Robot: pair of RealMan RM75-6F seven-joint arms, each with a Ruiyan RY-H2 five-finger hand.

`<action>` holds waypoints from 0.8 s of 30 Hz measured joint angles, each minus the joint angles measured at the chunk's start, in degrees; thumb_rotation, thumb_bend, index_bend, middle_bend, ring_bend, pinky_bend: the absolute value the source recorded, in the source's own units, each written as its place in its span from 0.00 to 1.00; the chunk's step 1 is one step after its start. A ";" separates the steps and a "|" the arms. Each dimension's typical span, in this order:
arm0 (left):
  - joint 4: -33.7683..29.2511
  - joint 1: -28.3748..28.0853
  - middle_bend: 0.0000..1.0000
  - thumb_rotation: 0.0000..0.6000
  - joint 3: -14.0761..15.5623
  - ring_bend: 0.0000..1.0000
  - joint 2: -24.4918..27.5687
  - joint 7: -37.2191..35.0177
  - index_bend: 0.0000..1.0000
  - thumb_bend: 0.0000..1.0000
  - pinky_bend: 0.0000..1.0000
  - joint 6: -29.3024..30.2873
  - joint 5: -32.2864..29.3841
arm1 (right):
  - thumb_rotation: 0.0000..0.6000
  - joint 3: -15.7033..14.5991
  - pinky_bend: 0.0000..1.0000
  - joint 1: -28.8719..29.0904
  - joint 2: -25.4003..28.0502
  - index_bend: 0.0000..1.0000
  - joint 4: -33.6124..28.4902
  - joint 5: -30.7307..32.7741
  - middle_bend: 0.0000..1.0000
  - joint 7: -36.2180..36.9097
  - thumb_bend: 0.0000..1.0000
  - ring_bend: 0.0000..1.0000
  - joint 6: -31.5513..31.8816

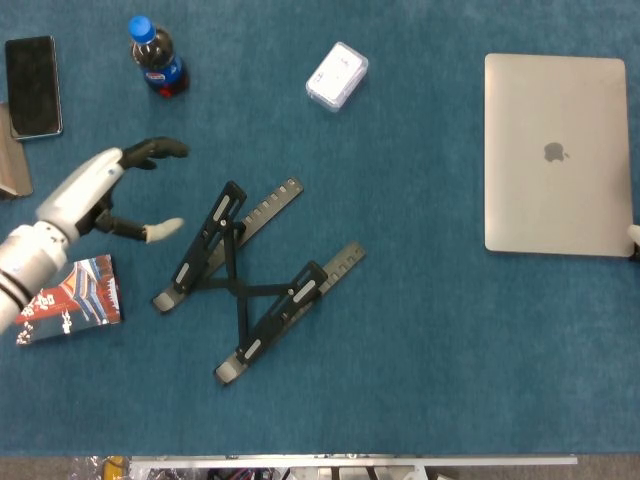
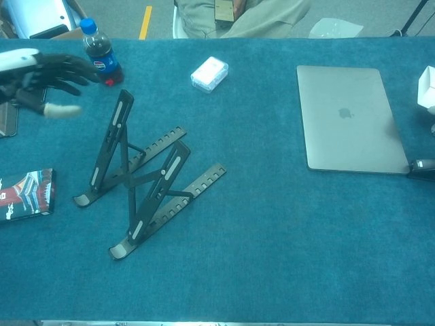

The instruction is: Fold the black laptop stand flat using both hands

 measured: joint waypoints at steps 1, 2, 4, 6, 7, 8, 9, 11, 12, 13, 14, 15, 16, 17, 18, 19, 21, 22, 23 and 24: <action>0.12 -0.54 0.21 0.83 -0.23 0.17 -0.14 -1.88 0.17 0.25 0.17 -0.86 -0.10 | 1.00 0.00 0.14 0.03 -0.03 0.05 0.07 0.07 0.11 0.01 0.09 0.05 -0.05; 0.19 -1.04 0.22 0.77 -0.47 0.18 -0.31 -3.88 0.17 0.25 0.17 -1.70 -0.24 | 1.00 0.00 0.14 0.07 -0.10 0.05 0.23 0.24 0.11 0.07 0.09 0.05 -0.17; 0.31 -2.19 0.24 0.68 -1.01 0.18 -0.63 -9.23 0.17 0.25 0.17 -3.75 -0.36 | 1.00 0.05 0.14 0.24 -0.31 0.05 0.74 0.67 0.11 0.33 0.09 0.05 -0.43; 0.47 -3.26 0.24 0.63 -1.40 0.19 -0.83 -15.31 0.17 0.25 0.17 -5.55 0.17 | 1.00 0.08 0.14 0.38 -0.47 0.05 1.13 0.80 0.11 0.66 0.09 0.05 -0.54; 0.58 -3.70 0.24 0.61 -1.52 0.19 -0.92 -18.00 0.17 0.25 0.17 -6.20 0.60 | 1.00 0.08 0.14 0.43 -0.51 0.05 1.25 0.83 0.11 0.81 0.09 0.05 -0.58; 0.74 -4.14 0.24 0.61 -1.59 0.19 -1.02 -20.68 0.17 0.25 0.17 -6.75 1.16 | 1.00 0.08 0.14 0.47 -0.54 0.05 1.37 0.86 0.11 0.95 0.09 0.05 -0.61; 1.00 -4.73 0.24 0.61 -1.62 0.19 -1.18 -24.16 0.17 0.25 0.17 -7.35 2.08 | 1.00 0.07 0.14 0.51 -0.57 0.05 1.55 0.91 0.11 1.07 0.09 0.05 -0.65; 1.48 -5.61 0.24 0.61 -1.52 0.19 -1.44 -29.05 0.17 0.25 0.17 -7.97 3.69 | 1.00 0.04 0.14 0.55 -0.62 0.05 1.80 1.00 0.11 1.27 0.09 0.05 -0.69; 1.81 -6.20 0.24 0.61 -1.33 0.19 -1.62 -32.05 0.17 0.25 0.17 -8.25 4.86 | 1.00 0.02 0.14 0.55 -0.66 0.05 1.91 1.07 0.11 1.43 0.09 0.05 -0.69; 2.05 -6.64 0.25 0.60 -1.10 0.19 -1.75 -34.17 0.17 0.25 0.17 -8.40 5.78 | 1.00 0.00 0.14 0.55 -0.67 0.05 2.01 1.12 0.11 1.55 0.09 0.05 -0.67; 2.28 -7.07 0.25 0.60 -0.79 0.20 -1.86 -36.18 0.17 0.25 0.17 -8.48 6.72 | 1.00 -0.03 0.14 0.53 -0.68 0.05 2.11 1.15 0.11 1.66 0.09 0.05 -0.64; 2.58 -7.64 0.25 0.60 -0.25 0.20 -1.99 -38.70 0.17 0.25 0.17 -8.51 7.97 | 1.00 -0.07 0.14 0.50 -0.70 0.05 2.22 1.18 0.11 1.80 0.09 0.05 -0.58; 2.80 -8.06 0.25 0.60 0.23 0.20 -2.08 -40.47 0.17 0.25 0.17 -8.46 8.93 | 1.00 -0.09 0.14 0.48 -0.70 0.05 2.28 1.19 0.11 1.89 0.09 0.05 -0.54; 3.02 -8.47 0.25 0.60 0.81 0.20 -2.17 -42.16 0.17 0.25 0.17 -8.35 9.91 | 1.00 -0.13 0.14 0.46 -0.71 0.05 2.35 1.19 0.11 1.97 0.09 0.05 -0.49; 3.36 -9.03 0.25 0.60 1.70 0.20 -2.28 -44.28 0.17 0.25 0.17 -8.09 11.24 | 1.00 -0.18 0.14 0.44 -0.71 0.05 2.43 1.18 0.11 2.05 0.09 0.05 -0.46; 3.66 -9.46 0.25 0.60 2.44 0.20 -2.38 -45.75 0.17 0.25 0.17 -7.82 12.22 | 1.00 -0.21 0.14 0.44 -0.70 0.05 2.45 1.17 0.11 2.10 0.09 0.05 -0.45; 4.47 -10.47 0.25 0.60 4.32 0.20 -2.65 -48.80 0.17 0.25 0.17 -6.87 14.46 | 1.00 -0.27 0.14 0.44 -0.70 0.05 2.51 1.16 0.11 2.21 0.09 0.05 -0.43; 4.83 -10.88 0.26 0.60 5.09 0.20 -2.76 -49.95 0.17 0.25 0.17 -6.35 15.32 | 1.00 -0.30 0.14 0.45 -0.71 0.05 2.54 1.15 0.11 2.21 0.09 0.05 -0.42; 5.17 -11.28 0.26 0.60 5.83 0.20 -2.87 -51.02 0.17 0.25 0.17 -5.79 16.06 | 1.00 -0.33 0.14 0.44 -0.71 0.05 2.55 1.14 0.11 2.21 0.09 0.05 -0.41; 5.59 -11.79 0.27 0.60 6.75 0.21 -2.98 -52.36 0.17 0.25 0.17 -5.06 16.81 | 1.00 -0.36 0.14 0.44 -0.71 0.05 2.54 1.14 0.11 2.25 0.09 0.05 -0.39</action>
